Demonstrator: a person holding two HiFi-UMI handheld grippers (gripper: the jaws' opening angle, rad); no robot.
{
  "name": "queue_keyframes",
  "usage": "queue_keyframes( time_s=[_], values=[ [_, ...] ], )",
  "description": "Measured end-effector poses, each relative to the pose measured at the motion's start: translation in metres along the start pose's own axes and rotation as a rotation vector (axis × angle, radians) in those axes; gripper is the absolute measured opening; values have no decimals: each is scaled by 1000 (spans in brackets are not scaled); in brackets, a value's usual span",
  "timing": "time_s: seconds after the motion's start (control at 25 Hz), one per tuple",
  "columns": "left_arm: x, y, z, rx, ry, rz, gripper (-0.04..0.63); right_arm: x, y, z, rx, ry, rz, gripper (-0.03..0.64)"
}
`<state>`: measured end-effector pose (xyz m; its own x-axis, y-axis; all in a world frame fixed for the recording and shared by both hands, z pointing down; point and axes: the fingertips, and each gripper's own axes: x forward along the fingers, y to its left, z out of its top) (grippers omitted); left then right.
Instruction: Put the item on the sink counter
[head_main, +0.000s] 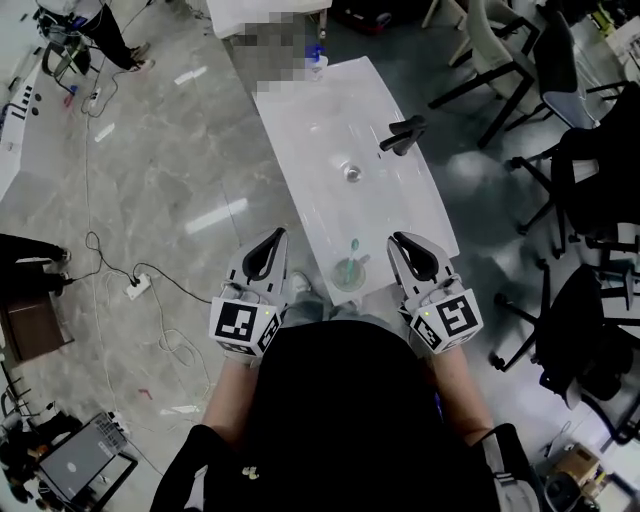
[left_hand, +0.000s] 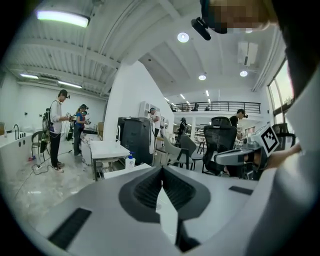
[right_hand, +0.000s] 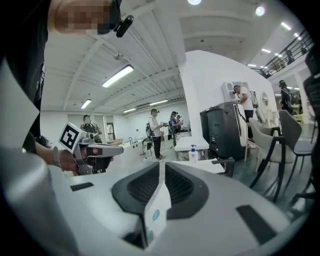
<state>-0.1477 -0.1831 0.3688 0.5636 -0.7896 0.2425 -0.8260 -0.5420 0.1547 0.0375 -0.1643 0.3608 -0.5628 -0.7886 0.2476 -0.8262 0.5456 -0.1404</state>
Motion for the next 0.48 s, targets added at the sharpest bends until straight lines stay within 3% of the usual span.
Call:
queue_keyframes(
  time_s=[0.36,0.48],
  values=[
    [-20,-13,34,-11,-91,-96,21,5,13,22,-12,-23,3,49],
    [-23,-11,37,31,-102,-54,21,6,18,22,-14,-24,-3,49]
  ],
)
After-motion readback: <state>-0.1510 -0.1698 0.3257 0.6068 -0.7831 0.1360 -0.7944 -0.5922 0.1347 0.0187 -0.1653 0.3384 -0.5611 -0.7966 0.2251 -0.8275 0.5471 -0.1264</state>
